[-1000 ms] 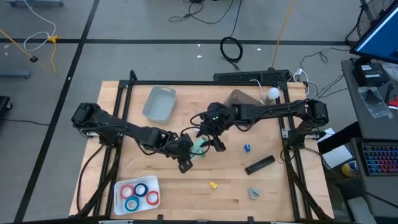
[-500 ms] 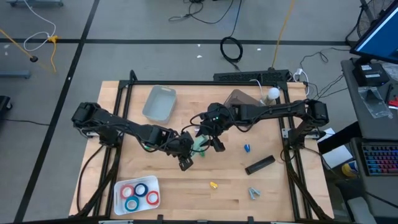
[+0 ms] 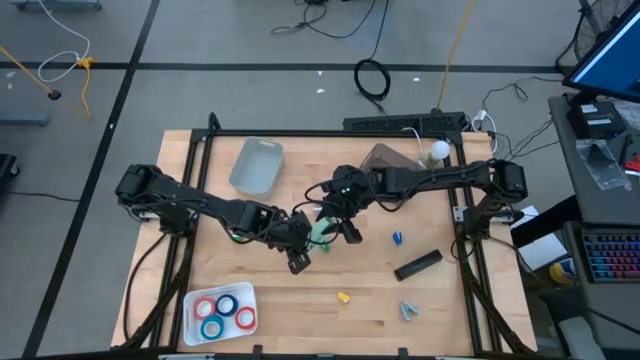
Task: Pick and place Stapler, Stapler remover, tape
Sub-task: Put the light green stapler into the black bin
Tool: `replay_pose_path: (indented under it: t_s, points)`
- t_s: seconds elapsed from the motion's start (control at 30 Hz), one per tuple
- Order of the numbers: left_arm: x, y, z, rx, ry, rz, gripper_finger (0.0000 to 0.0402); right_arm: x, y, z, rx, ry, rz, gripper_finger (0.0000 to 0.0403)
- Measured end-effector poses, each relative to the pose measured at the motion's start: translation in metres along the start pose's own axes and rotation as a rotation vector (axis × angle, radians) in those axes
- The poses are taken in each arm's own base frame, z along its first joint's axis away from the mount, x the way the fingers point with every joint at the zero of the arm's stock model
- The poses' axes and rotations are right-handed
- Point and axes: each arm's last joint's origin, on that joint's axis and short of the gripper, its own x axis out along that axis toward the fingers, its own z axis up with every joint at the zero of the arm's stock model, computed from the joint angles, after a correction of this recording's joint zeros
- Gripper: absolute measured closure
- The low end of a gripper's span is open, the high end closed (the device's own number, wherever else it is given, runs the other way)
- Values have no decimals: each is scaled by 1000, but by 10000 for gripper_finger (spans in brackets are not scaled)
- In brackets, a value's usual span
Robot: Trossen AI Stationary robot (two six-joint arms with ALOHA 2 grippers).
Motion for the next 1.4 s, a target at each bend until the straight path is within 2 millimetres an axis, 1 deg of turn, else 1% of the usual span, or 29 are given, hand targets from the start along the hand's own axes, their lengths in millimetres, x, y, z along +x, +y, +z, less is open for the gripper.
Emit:
replay_pose_path:
  t_s: [0.5, 0.7, 0.93, 1.2, 1.27, 1.37, 1.4]
  points:
    - [0, 1, 0, 41, 10, 9, 276, 0, 1, 0, 7, 0, 15, 278]
    - [0, 3, 0, 38, 16, 13, 275, 0, 1, 0, 43, 4, 9, 280]
    - [0, 4, 0, 11, 12, 20, 236, 0, 1, -2, 73, 26, -3, 281]
    - [0, 2, -1, 9, 48, -20, 229, 0, 3, -9, 93, 92, -3, 281]
    - [0, 2, -2, -14, 66, -32, 229, 0, 3, -10, 99, 109, -2, 281]
    - [0, 2, -5, -46, 110, -50, 228, -2, 2, -14, 109, 160, -60, 281]
    - [0, 2, -6, -58, 126, -47, 228, -2, 0, -16, 105, 183, -103, 281]
